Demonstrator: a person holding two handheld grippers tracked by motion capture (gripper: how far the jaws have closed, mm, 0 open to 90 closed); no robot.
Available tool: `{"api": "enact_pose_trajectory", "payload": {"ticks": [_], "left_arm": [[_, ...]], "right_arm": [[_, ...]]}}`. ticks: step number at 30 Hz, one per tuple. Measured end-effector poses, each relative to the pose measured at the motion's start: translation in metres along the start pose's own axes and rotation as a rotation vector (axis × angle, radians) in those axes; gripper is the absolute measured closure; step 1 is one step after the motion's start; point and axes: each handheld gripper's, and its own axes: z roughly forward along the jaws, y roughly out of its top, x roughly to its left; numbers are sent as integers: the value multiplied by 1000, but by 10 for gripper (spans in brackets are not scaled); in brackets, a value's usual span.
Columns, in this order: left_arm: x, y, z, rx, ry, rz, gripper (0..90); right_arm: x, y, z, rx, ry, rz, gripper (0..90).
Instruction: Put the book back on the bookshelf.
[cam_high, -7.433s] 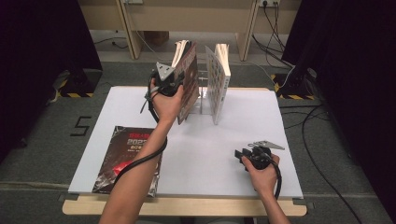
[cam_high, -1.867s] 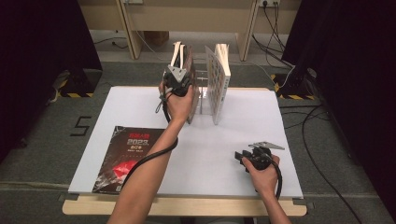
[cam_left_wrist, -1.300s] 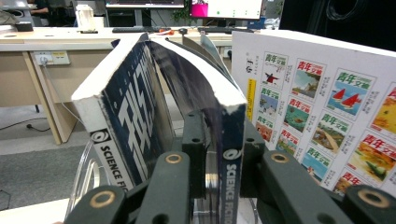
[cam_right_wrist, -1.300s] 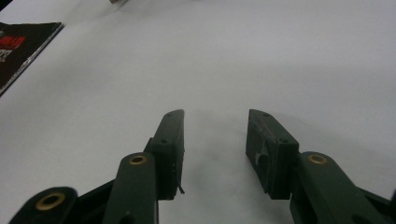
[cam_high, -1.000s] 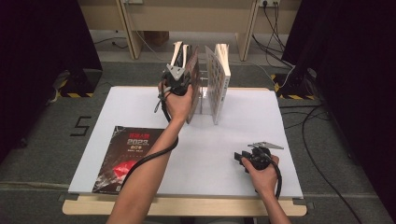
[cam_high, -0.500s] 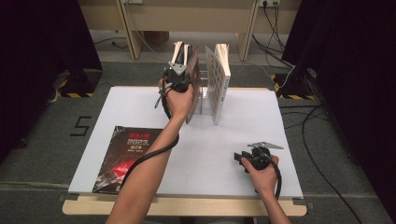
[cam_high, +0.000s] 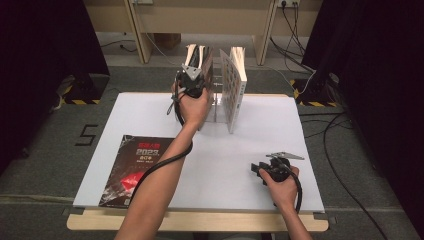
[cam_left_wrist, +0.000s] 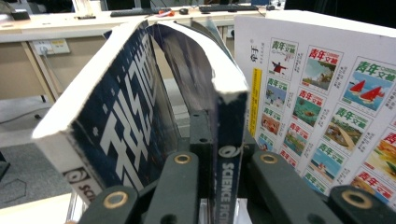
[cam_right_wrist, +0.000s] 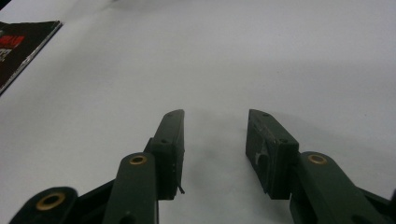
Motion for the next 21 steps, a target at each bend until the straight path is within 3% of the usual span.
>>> {"api": "enact_pose_trajectory", "payload": {"ticks": [12,21], "left_arm": [[-2,5,1,-76,32,8,838],[-6,-2,4,-86,55,45,836]], "right_arm": [[0,0,0,1,0,-5,575],[1,0,0,0,7,-11,575]]}}
